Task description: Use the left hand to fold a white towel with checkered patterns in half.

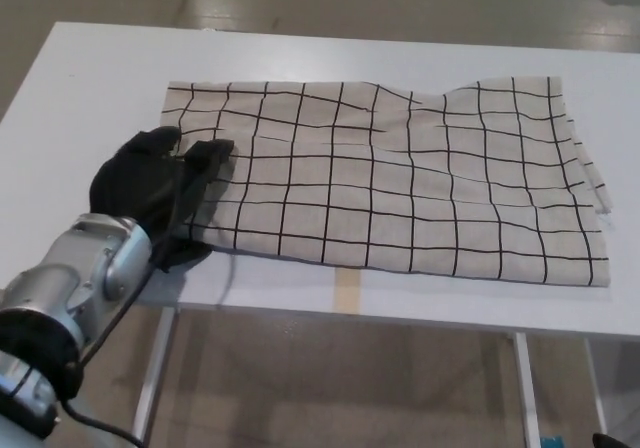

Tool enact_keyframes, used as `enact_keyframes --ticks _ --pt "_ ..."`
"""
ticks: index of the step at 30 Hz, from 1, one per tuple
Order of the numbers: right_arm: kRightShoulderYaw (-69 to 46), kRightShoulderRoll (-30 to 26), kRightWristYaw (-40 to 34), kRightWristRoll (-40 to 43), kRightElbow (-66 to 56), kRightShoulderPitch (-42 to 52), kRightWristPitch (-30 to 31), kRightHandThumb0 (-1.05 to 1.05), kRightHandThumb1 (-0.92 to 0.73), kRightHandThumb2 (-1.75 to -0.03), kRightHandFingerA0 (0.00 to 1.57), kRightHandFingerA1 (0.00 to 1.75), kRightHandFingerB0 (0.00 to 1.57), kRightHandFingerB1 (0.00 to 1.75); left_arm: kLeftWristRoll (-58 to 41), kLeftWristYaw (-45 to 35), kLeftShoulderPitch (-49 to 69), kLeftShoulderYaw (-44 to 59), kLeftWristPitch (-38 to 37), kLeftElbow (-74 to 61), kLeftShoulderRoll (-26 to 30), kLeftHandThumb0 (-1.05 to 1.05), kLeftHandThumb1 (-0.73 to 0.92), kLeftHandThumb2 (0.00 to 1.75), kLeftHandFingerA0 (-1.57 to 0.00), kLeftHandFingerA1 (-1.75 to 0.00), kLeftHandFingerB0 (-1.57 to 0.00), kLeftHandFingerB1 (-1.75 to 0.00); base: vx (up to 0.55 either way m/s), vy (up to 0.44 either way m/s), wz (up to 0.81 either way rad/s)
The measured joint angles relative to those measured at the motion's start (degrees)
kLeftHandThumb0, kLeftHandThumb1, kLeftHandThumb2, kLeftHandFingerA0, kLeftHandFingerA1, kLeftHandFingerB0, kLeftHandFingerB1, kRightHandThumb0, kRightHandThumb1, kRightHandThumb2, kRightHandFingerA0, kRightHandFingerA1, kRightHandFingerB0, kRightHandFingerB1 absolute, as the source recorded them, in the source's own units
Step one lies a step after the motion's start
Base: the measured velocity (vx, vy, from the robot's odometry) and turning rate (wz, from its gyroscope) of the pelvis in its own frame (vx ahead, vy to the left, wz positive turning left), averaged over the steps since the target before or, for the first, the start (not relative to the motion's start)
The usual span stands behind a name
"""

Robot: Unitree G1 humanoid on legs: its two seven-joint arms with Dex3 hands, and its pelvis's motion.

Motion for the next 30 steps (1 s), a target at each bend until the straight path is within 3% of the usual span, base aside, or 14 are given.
enact_keyframes --ticks 1,4,5,6,7,8,9,10,11,12,13,23,29,30 --pt "0.02 0.05 -0.08 -0.04 -0.07 0.04 0.0 -0.22 -0.54 -0.56 0.56 0.46 0.45 0.44 0.39 0.83 -0.25 -0.8 0.15 0.52 -0.38 -0.6 0.38 0.73 -0.06 -0.34 -0.05 -0.27 0.0 0.0 0.0" --pt "0.11 0.18 -0.28 -0.11 -0.19 0.18 -0.03 -0.22 -0.54 -0.56 0.56 0.46 0.45 0.44 1.55 3.36 -0.99 -3.09 0.54 1.85 -1.42 -0.6 0.38 0.73 -0.06 -0.34 -0.05 -0.27 0.0 0.0 0.0" --pt "0.16 0.21 -0.39 -0.17 -0.22 0.27 -0.03 -0.23 -0.54 -0.56 0.58 0.46 0.46 0.45 1.92 4.41 -1.32 -3.98 0.74 2.48 -2.01 -0.62 0.45 0.74 -0.26 -0.42 -0.2 -0.39 0.0 0.0 0.0" --pt "0.19 0.22 -0.41 -0.2 -0.23 0.3 -0.03 -0.23 -0.54 -0.56 0.58 0.46 0.46 0.45 2.06 4.79 -1.43 -4.3 0.79 2.69 -2.22 -0.62 0.45 0.74 -0.26 -0.42 -0.2 -0.39 0.0 0.0 0.0" --pt "0.23 0.23 -0.45 -0.25 -0.27 0.37 -0.03 -0.23 -0.54 -0.56 0.58 0.46 0.47 0.46 2.33 5.47 -1.76 -5.05 0.96 3.32 -2.73 -0.54 0.55 0.57 -0.47 -0.4 -0.46 -0.35 0.0 0.0 0.0" --pt "0.3 0.25 -0.48 -0.32 -0.31 0.46 -0.03 -0.23 -0.54 -0.56 0.58 0.46 0.47 0.46 2.9 6.41 -2.23 -6.28 1.37 4.36 -3.66 -0.54 0.55 0.57 -0.47 -0.4 -0.46 -0.35 0.0 0.0 0.0" --pt "0.3 0.25 -0.48 -0.32 -0.31 0.46 -0.03 -0.22 -0.54 -0.56 0.58 0.46 0.47 0.46 2.9 6.41 -2.23 -6.28 1.37 4.36 -3.66 -0.42 0.56 0.6 -0.67 -1.48 -0.75 -1.28 0.0 0.0 0.0" --pt "0.42 0.27 -0.52 -0.4 -0.32 0.55 -0.06 -0.22 -0.54 -0.56 0.58 0.46 0.47 0.46 3.76 7.58 -2.94 -8.24 2.13 5.89 -5.14 -0.42 0.56 0.6 -0.67 -1.48 -0.75 -1.28 0.0 0.0 0.0" --pt "0.5 0.29 -0.54 -0.44 -0.34 0.61 -0.15 -0.21 -0.55 -0.56 0.58 0.46 0.48 0.46 4.32 8.29 -3.34 -9.46 2.59 6.79 -6.18 -0.41 0.43 0.79 -1.03 -1.38 -0.96 -1.33 0.0 0.0 0.0" --pt "0.51 0.29 -0.56 -0.45 -0.38 0.73 -0.2 -0.21 -0.55 -0.56 0.58 0.46 0.48 0.46 4.51 8.66 -3.58 -10.15 2.89 7.39 -6.82 -0.41 0.43 0.79 -1.03 -1.38 -0.96 -1.33 0.0 0.0 0.0" --pt "0.52 0.29 -0.58 -0.46 -0.45 0.94 -0.27 -0.21 -0.55 -0.56 0.58 0.46 0.47 0.46 4.69 9.13 -4.05 -10.79 3.26 7.96 -7.36 -0.28 0.63 0.53 -0.7 -1.75 -0.58 -1.75 0.0 0.0 0.0" --pt "0.53 0.32 -0.62 -0.38 -1.47 0.8 -0.34 -0.21 -0.55 -0.56 0.58 0.46 0.48 0.46 4.97 11.27 -5.28 -12.06 4.26 10.37 -10.7 -0.19 0.67 0.55 -0.74 -1.75 -0.5 -1.75 0.0 0.0 0.0" --pt "0.44 0.32 -0.17 0.16 -1.56 -0.01 -0.34 -0.21 -0.56 -0.56 0.57 0.47 0.47 0.47 4.18 11.73 -5.15 -10.89 3.21 10.93 -10.01 -0.23 0.67 0.55 -0.77 -1.75 -0.59 -1.75 0.0 0.0 0.0" --pt "0.41 0.32 0.12 0.44 -1.56 -0.09 -0.34 -0.21 -0.57 -0.57 0.58 0.47 0.47 0.46 3.89 11.91 -5.11 -10.57 2.74 11.14 -9.65 -0.34 0.71 0.6 -0.8 -1.75 -0.62 -1.71 0.0 0.0 0.0"
